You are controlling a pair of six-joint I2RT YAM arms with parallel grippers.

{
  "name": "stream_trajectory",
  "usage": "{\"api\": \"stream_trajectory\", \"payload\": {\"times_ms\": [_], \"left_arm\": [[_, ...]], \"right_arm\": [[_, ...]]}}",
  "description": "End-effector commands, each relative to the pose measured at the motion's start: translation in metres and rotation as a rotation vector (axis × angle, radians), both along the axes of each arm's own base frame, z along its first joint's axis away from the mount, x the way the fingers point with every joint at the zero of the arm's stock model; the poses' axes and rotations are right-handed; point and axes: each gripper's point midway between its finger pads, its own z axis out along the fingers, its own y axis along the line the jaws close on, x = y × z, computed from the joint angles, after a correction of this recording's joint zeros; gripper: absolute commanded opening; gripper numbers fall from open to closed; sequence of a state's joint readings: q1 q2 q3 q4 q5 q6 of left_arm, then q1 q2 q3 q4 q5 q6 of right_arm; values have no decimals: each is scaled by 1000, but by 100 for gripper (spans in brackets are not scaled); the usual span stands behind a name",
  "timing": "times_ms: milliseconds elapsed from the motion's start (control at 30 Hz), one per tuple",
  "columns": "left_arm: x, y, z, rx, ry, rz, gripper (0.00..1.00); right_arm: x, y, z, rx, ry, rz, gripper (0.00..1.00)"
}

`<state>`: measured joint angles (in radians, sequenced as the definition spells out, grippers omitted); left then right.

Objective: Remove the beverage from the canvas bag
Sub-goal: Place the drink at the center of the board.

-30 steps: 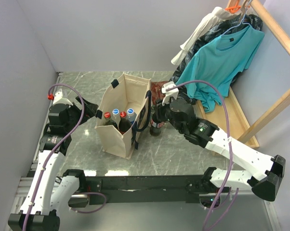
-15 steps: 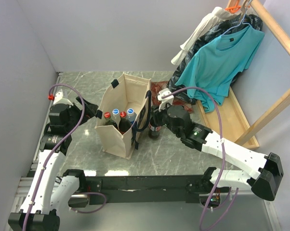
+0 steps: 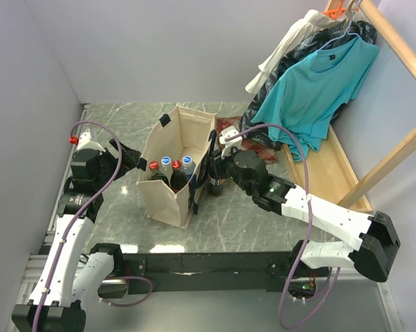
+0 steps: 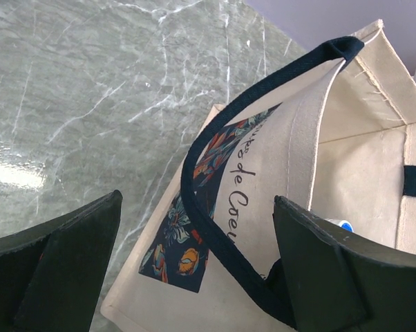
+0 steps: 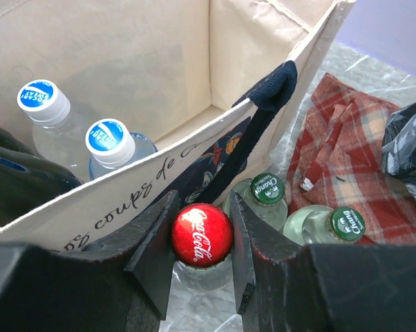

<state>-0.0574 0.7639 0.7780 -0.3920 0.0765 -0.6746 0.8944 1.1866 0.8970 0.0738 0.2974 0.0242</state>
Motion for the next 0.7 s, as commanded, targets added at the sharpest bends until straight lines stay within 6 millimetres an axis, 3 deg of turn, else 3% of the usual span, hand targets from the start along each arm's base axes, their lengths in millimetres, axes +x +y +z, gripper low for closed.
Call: {"api": "stream_trajectory", "payload": {"times_ms": [0, 667], "left_arm": [[4, 5, 8, 8, -32, 24, 96], [5, 7, 6, 23, -24, 30, 96]], "right_arm": [[10, 10, 88, 232, -205, -10, 0], [18, 24, 71, 218, -193, 1, 0]]}}
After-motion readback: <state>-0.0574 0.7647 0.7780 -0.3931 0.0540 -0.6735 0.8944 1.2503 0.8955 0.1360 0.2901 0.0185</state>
